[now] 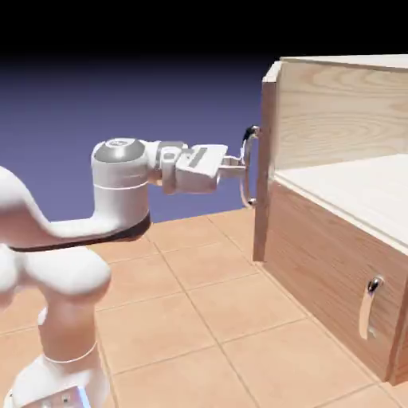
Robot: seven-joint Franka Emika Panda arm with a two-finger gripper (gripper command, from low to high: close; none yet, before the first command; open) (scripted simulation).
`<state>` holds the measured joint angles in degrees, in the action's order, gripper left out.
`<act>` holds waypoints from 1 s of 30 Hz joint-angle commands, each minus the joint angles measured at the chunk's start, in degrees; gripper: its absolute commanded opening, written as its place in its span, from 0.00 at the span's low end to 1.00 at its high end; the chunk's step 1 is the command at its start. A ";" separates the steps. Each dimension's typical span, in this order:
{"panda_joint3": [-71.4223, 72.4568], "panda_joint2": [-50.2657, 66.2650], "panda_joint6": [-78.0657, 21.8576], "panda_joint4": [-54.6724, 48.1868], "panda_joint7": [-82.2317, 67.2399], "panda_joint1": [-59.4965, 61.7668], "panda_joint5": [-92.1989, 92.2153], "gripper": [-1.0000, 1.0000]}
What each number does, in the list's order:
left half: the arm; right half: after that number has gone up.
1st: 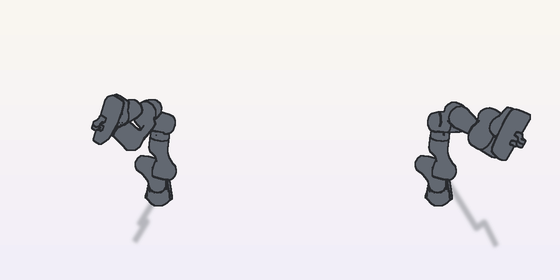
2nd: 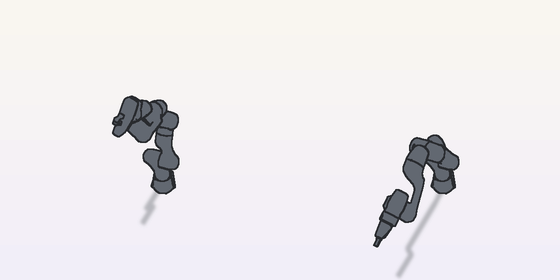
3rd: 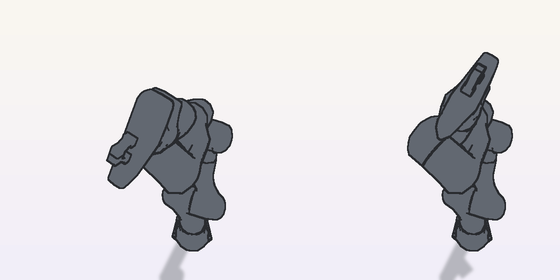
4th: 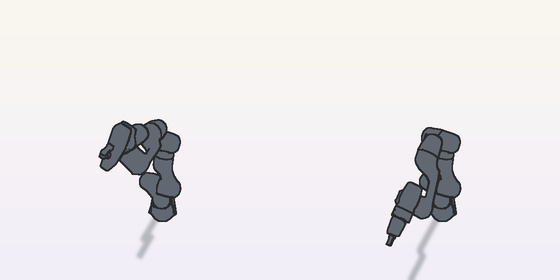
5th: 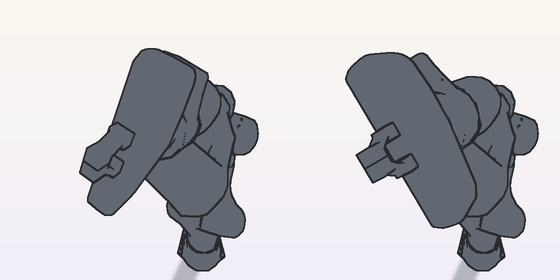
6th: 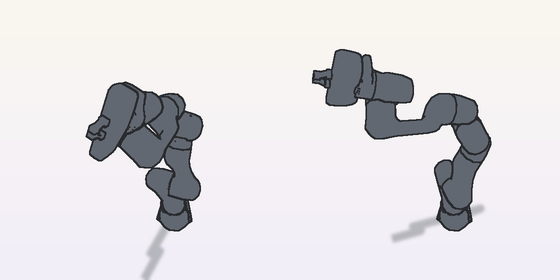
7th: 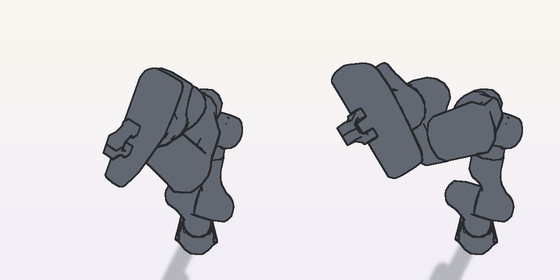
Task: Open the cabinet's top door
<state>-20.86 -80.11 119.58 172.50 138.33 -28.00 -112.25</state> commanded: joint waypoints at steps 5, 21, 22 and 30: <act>10.38 -1.73 -6.63 2.03 -0.31 -1.15 10.68 0.00; 43.60 8.87 -28.68 -3.99 4.79 -5.20 43.81 0.00; 45.67 10.35 -30.20 -5.13 5.38 -4.88 45.81 0.00; 62.28 23.94 -43.15 -18.09 10.54 2.60 59.97 0.00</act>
<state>41.40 -56.18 76.49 154.40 148.86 -25.40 -52.30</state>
